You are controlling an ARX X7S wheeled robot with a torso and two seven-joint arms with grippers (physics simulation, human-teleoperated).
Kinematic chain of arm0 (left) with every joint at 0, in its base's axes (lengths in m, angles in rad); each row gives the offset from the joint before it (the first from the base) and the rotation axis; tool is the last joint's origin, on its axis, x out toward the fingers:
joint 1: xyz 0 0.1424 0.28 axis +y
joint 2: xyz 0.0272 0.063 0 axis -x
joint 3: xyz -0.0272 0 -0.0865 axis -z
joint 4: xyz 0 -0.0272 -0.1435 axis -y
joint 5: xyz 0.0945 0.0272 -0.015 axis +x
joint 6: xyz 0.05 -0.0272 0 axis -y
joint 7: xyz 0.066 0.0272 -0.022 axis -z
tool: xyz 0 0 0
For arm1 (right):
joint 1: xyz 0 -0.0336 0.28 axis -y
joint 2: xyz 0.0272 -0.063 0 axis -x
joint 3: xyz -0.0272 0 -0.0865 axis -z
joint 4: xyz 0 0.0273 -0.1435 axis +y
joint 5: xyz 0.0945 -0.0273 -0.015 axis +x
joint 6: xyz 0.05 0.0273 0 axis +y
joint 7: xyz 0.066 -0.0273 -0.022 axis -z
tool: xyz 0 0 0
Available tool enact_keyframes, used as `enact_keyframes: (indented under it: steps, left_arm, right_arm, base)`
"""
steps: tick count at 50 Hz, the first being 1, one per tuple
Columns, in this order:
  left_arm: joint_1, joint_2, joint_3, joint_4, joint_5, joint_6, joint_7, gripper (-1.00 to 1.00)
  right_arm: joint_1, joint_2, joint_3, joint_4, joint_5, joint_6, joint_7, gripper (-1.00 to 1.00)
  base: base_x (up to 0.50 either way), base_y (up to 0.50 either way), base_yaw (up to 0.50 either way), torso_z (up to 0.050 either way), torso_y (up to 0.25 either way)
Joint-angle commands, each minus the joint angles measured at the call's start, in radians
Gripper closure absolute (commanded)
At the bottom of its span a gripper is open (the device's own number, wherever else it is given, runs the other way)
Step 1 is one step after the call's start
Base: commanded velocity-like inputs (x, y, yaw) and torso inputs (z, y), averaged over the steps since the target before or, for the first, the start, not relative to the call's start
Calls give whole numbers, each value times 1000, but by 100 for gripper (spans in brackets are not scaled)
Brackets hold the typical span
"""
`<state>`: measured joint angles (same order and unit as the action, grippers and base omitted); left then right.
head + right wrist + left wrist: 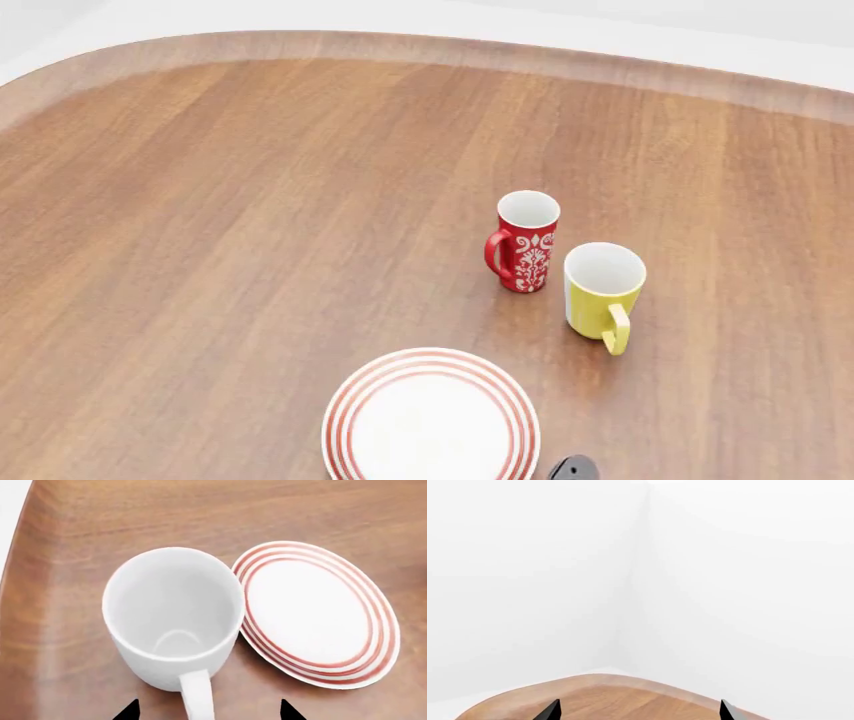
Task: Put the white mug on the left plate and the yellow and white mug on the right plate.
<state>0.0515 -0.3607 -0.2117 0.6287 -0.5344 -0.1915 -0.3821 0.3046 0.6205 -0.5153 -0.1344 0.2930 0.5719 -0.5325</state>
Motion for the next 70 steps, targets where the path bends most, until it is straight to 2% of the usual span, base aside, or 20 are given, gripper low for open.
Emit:
enact_keyframes:
  steps: [1, 55, 56, 70]
  left_arm:
    - [7, -4, -4, 7, -9, 3, -2, -100]
    - [10, -18, -30, 20, -49, 9, -27, -100]
    - [10, -18, -29, 18, -49, 9, -26, -100]
    - [10, -19, -23, 13, -46, 11, -30, -100]
  right_arm:
    - [32, -41, -43, 90, -25, -29, -22, -100]
    - [86, -108, -115, 314, -56, -82, -74, -100]
    - [87, -110, -112, 318, -54, -83, -71, 100]
    - [56, -87, -70, 251, -30, -90, -35, 100]
  base:
    - [0, 0, 0, 0, 0]
    - [0, 0, 0, 0, 0]
    - [0, 0, 0, 0, 0]
    - [0, 0, 0, 0, 0]
